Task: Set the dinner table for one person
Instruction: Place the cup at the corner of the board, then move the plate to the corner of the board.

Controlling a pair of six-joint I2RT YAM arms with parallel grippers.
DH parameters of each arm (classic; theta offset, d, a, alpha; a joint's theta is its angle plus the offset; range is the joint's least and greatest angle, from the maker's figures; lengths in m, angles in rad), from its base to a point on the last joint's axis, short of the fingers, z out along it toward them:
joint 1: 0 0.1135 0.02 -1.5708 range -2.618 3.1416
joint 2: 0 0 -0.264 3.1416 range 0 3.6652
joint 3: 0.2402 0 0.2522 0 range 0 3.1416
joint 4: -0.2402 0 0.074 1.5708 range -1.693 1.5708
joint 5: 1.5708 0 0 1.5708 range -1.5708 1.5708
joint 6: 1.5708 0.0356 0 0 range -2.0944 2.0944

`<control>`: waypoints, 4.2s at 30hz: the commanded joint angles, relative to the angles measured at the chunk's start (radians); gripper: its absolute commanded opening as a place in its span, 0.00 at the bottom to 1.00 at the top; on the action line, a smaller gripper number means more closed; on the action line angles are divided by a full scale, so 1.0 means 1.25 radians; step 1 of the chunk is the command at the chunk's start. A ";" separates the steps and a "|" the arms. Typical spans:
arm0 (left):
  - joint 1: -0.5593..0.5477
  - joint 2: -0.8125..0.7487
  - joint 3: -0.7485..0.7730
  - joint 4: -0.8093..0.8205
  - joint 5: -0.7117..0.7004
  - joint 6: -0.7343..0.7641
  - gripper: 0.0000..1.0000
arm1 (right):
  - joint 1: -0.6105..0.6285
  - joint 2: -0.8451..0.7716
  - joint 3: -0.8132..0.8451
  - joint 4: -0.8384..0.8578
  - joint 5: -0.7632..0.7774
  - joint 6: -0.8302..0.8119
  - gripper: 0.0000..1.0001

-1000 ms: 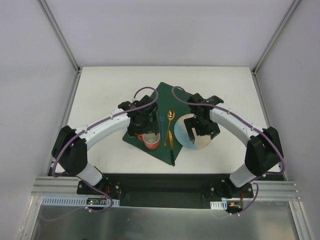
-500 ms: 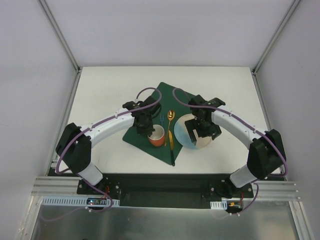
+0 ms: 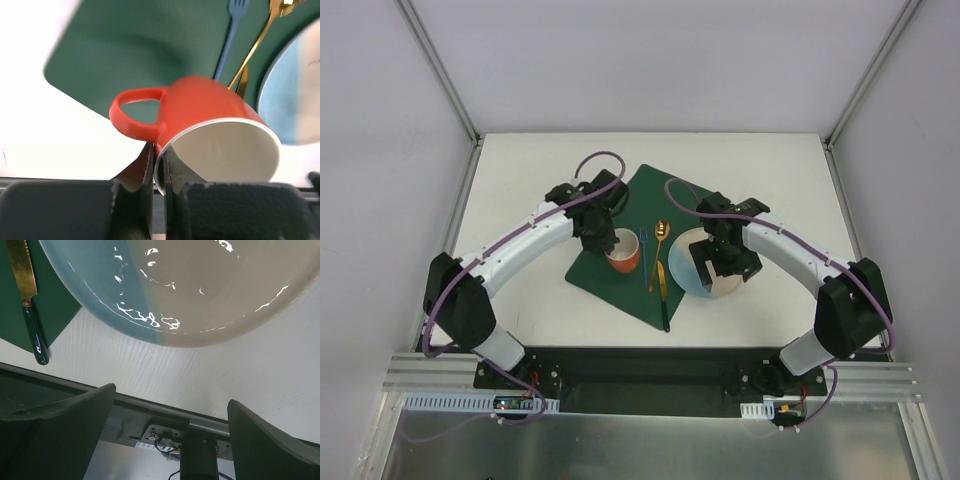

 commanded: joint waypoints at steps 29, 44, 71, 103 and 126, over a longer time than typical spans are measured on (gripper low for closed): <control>0.718 -0.009 -0.016 0.048 -0.108 0.125 0.00 | 0.004 -0.134 -0.069 0.035 -0.028 0.019 0.98; 0.859 0.070 -0.021 0.158 -0.073 0.231 0.00 | 0.004 -0.087 -0.024 -0.007 -0.029 0.022 0.98; 0.933 0.098 -0.079 0.253 -0.012 0.254 0.95 | 0.006 0.000 0.062 -0.039 -0.019 -0.016 0.98; 0.675 -0.371 -0.235 0.165 0.076 0.109 0.99 | -0.471 0.002 -0.186 0.308 -0.341 0.083 0.96; 0.360 -0.434 -0.197 0.037 0.158 0.078 0.99 | -0.492 0.098 -0.224 0.500 -0.357 0.161 0.39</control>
